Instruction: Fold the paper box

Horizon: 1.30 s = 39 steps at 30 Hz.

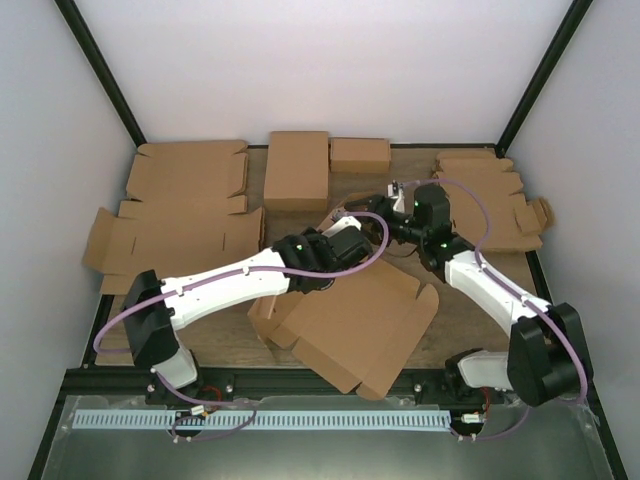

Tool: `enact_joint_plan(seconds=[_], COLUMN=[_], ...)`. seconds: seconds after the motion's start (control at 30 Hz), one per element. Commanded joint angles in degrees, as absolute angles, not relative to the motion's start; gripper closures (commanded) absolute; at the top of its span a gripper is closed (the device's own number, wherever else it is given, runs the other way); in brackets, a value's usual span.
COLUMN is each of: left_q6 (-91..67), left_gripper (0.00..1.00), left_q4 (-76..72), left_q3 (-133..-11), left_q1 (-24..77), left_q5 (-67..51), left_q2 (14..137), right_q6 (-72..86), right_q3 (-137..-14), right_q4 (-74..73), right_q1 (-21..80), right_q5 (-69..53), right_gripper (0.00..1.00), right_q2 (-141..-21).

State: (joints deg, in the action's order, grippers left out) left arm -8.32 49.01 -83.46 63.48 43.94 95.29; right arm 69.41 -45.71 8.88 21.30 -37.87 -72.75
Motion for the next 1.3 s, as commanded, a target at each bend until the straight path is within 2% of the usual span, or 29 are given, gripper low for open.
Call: enact_joint_plan(seconds=[0.0,0.23,0.37,0.47,0.6,0.67,0.8,0.9,1.13,1.27], left_q6=[-9.4,-9.7,-9.8,-9.9,-10.3,-10.9,-12.2,-14.4,-19.1,-19.3], left_gripper=[0.96,0.96,0.96,0.96,0.94,0.80,0.40,0.22,0.03,0.00], left_q4=[48.0,47.3,47.1,47.0,47.1,47.5,45.9,44.9,43.8,41.2], left_q3=[-83.2,-82.2,-81.7,-81.8,-81.7,-81.9,-81.7,-81.2,-76.6,-72.3], left_q1=[64.4,65.0,65.2,65.4,65.7,65.7,65.0,61.0,49.0,42.1], left_q5=[41.8,41.9,41.8,42.2,42.1,40.7,30.1,18.0,-0.1,-10.6], left_q2=[96.6,96.9,97.4,97.9,98.4,98.2,93.7,88.7,81.3,79.5], right_q6=[71.0,71.5,71.2,71.1,71.1,70.5,68.3,67.1,65.5,64.7], right_q3=[-49.1,-49.3,-49.6,-49.9,-49.8,-49.6,-49.5,-49.2,-47.8,-47.5], right_q4=[12.1,13.8,14.0,14.3,14.6,13.9,11.9,12.0,12.7,12.3], right_q1=[22.3,22.5,22.8,23.2,23.5,23.5,23.5,23.5,23.5,23.5], right_q5=[-37.2,-37.9,-38.6,-39.7,-40.6,-40.0,-38.9,-39.8,-39.9,-40.1], right_gripper=[0.45,0.67,0.69,0.75,0.91,0.97,0.99,0.99,0.99,0.99], right_q2=[-75.9,-79.1,-80.5,-81.7,-82.3,-81.9,-81.3,-81.5,-80.7,-80.5])
